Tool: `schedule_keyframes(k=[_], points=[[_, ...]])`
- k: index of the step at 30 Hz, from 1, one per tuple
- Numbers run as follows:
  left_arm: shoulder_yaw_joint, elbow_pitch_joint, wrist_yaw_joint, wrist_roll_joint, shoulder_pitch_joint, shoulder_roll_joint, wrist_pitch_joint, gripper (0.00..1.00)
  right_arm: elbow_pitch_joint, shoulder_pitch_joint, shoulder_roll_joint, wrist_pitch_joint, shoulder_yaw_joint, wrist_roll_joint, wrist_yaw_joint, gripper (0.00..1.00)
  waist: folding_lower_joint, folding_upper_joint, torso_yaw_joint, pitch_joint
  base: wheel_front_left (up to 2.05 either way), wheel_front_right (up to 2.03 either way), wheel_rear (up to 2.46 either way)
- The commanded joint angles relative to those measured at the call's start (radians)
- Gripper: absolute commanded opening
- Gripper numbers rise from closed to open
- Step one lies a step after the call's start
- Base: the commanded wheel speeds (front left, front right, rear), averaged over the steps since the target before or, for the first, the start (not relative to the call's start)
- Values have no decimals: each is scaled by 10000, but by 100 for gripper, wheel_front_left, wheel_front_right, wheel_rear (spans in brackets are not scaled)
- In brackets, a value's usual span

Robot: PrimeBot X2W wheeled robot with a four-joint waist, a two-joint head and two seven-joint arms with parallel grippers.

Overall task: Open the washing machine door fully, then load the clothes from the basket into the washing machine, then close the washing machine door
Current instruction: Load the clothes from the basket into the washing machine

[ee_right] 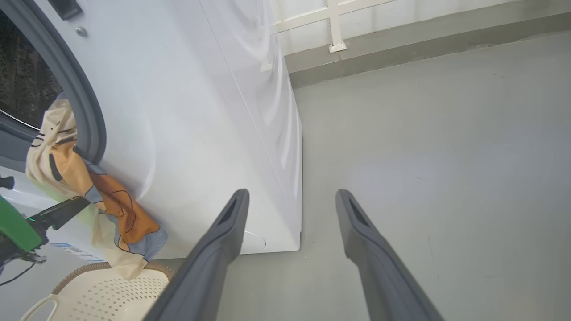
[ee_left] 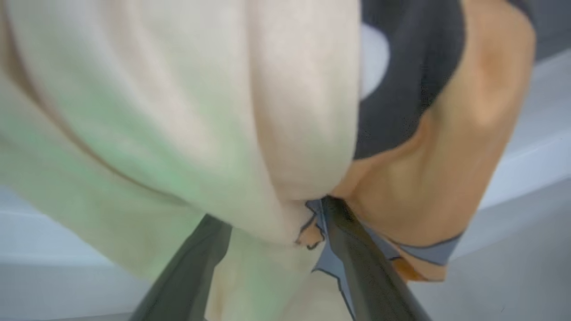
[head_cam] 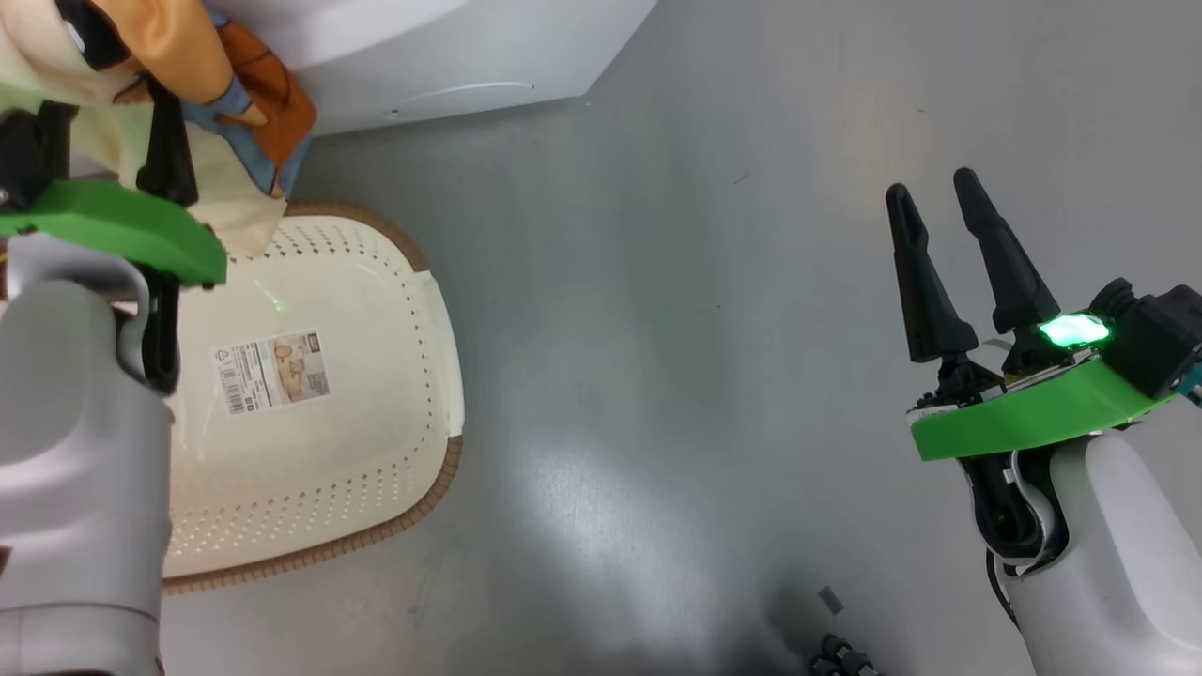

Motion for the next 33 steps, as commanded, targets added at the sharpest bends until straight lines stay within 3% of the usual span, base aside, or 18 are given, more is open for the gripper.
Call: schedule_keyframes(k=[1,2,3,5,6,19,33], points=[[133,-111,-63,-57,-153,292,-38,100,-191,170,-39,-46,222,53,16,100,0,0,8,-6,0,0,0],[119,-58,-66,-69,-233,282,-38,90,-187,169,-37,-46,233,53,16,100,0,0,7,-14,0,0,0],[111,-32,-70,-94,-303,273,-38,58,-184,168,-34,-46,244,51,16,100,0,0,3,-23,0,0,0],[98,-18,-76,-135,-397,258,-38,25,-185,165,-27,-46,258,45,16,100,0,0,-4,-40,0,0,0],[96,-46,-78,-147,-417,252,-38,0,-186,169,-27,-46,256,39,16,100,0,0,-2,-48,0,0,0],[-28,-970,-100,-226,400,248,-38,0,-166,297,-39,-46,249,16,16,100,0,0,171,-280,0,0,0],[-72,-4765,-106,-612,2190,514,-38,0,-117,352,75,-46,278,74,16,100,0,0,410,-459,0,0,0]])
